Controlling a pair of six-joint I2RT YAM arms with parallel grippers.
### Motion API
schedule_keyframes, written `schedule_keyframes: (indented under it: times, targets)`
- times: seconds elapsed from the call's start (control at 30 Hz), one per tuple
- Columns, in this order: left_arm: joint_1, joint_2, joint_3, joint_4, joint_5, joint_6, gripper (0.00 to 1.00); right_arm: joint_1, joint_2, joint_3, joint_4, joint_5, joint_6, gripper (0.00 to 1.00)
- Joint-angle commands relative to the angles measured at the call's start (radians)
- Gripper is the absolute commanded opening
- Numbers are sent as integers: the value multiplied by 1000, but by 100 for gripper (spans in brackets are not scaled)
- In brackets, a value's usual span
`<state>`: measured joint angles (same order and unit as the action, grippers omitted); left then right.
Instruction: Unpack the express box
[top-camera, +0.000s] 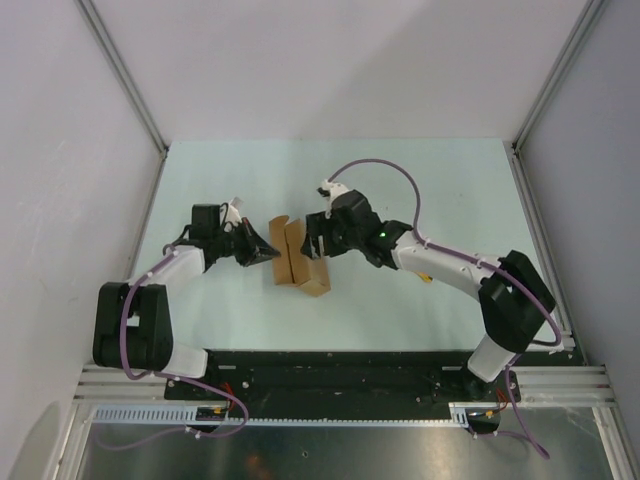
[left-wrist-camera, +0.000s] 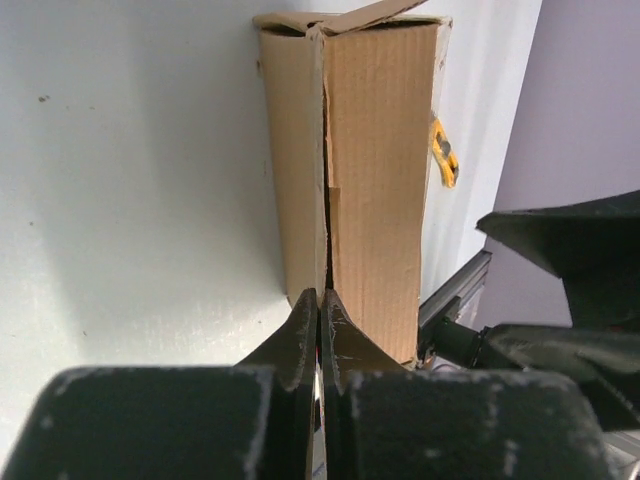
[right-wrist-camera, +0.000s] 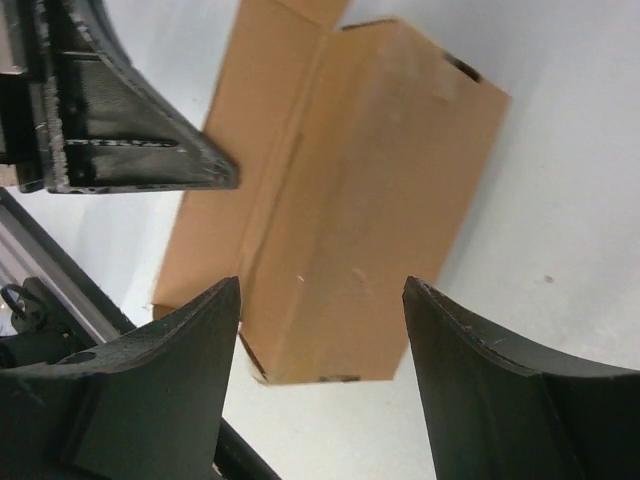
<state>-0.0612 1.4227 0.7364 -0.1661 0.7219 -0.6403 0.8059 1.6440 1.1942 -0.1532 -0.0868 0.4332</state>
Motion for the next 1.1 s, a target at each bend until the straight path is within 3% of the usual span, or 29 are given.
schedule_keyframes:
  times: [0.0, 0.1, 0.27, 0.43, 0.5, 0.53, 0.63, 1.07]
  targets:
    - [-11, -47, 24, 5, 71, -33, 0, 44, 66, 93, -22, -2, -48, 69]
    - [-14, -57, 41, 5, 88, -44, 0, 46, 105, 113, -51, 2, -31, 63]
    - [-15, -70, 69, 5, 117, -59, 0, 39, 129, 113, -88, 28, -5, 42]
    - [-15, -70, 81, 5, 137, -56, 0, 23, 131, 113, -143, 56, 16, 37]
    - [-15, -64, 78, 4, 136, -44, 0, 19, 123, 113, -151, 68, 19, 45]
    - [-15, -58, 74, 4, 137, -41, 0, 21, 105, 113, -144, 71, 12, 56]
    - [-15, -41, 70, 4, 149, -39, 0, 27, 71, 116, -112, 84, -10, 71]
    - [-15, -57, 112, 5, 175, -61, 0, 61, 100, 180, -157, 133, -13, 77]
